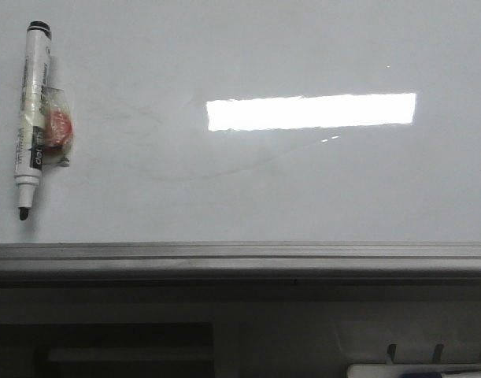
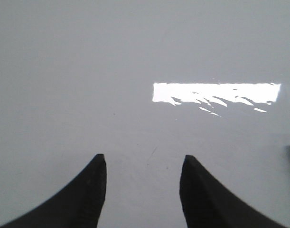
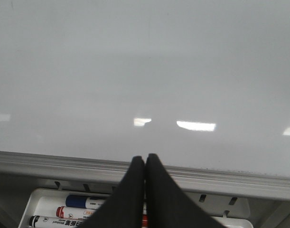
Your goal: Write number 3 on whiteboard
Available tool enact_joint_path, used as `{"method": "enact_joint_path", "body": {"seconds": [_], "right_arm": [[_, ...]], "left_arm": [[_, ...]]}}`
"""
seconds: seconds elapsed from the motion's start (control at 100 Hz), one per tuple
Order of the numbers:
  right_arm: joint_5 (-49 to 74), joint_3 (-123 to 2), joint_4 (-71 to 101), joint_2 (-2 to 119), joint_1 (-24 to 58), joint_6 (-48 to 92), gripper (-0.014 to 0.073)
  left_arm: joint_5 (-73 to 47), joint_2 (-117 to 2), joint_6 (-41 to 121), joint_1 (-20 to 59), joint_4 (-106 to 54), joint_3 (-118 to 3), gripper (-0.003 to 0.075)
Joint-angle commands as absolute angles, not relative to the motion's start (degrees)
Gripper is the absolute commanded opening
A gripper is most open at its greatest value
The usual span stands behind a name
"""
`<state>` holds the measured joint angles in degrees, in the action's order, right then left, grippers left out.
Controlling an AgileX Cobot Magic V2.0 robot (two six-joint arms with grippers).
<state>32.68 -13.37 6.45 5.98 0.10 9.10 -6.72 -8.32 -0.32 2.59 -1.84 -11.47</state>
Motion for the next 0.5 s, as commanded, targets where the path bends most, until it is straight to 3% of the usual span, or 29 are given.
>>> {"method": "enact_joint_path", "body": {"seconds": [0.0, 0.32, 0.49], "right_arm": [[28.5, -15.3, 7.2, 7.0, -0.1, 9.0, -0.0043], [28.4, -15.3, 7.2, 7.0, -0.1, 9.0, -0.0043], [28.1, -15.3, 7.2, 7.0, -0.1, 9.0, -0.0043]], "left_arm": [[-3.1, -9.5, 0.6, 5.8, -1.7, -13.3, 0.034], [-3.4, -16.5, 1.5, 25.7, -5.5, -13.3, 0.0338], [2.6, -23.6, 1.5, 31.3, -11.8, -13.3, 0.0337]]}}
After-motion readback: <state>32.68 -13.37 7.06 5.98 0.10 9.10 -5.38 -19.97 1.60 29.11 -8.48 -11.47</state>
